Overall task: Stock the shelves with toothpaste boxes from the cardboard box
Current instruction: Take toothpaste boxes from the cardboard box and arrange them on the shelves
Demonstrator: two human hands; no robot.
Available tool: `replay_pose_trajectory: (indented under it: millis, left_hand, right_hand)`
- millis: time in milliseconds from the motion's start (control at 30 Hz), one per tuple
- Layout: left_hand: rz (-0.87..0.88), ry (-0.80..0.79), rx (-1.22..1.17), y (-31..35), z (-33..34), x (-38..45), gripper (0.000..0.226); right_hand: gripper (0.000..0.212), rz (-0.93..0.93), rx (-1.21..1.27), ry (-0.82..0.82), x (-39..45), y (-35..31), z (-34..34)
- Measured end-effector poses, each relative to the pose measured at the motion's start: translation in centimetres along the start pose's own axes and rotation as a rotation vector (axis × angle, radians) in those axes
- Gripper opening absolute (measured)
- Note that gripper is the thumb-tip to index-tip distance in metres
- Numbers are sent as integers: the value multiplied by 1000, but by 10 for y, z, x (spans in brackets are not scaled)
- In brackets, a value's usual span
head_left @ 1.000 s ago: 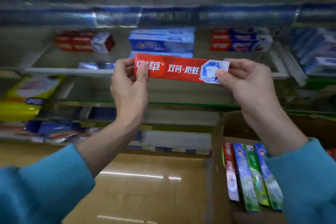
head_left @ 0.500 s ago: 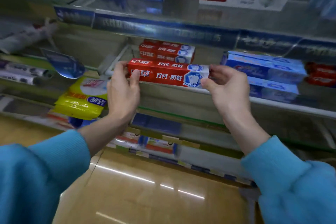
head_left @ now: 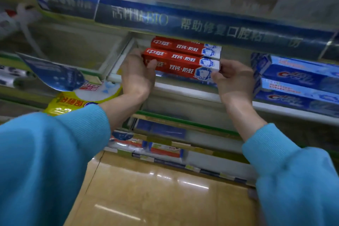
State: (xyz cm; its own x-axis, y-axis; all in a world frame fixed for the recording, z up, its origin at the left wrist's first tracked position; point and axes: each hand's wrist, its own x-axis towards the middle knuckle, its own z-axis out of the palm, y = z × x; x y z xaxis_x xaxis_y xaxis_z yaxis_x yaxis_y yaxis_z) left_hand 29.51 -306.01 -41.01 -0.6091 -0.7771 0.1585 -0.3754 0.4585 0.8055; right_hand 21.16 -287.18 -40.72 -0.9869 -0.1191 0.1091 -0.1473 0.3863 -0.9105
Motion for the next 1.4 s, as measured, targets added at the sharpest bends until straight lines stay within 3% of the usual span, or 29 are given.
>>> replay_pose_trajectory:
  millis: [600,833,967,1067,1233,1400]
  left_hand:
    - [36,-13,6,-10,23,13,47]
    - [46,-65,-21,-14,19,1,54]
    - [162,-8,-20,-9,9,-34,53]
    - [149,49,74,10,10,-65,47]
    - [240,-137,-57,66,55,-146,32]
    - [286,-544,-211,137,139,-248,39]
  right_hand:
    - [25,-23,56,73,12,13,8]
    - [28,43,123,6,9,13,1]
    - [29,71,253,-49,-6,17,-18]
    - [37,47,203,-80,-22,26,-47]
    - [20,87,101,-2,-35,51,-133]
    - [20,149,27,111,-58,113,-267]
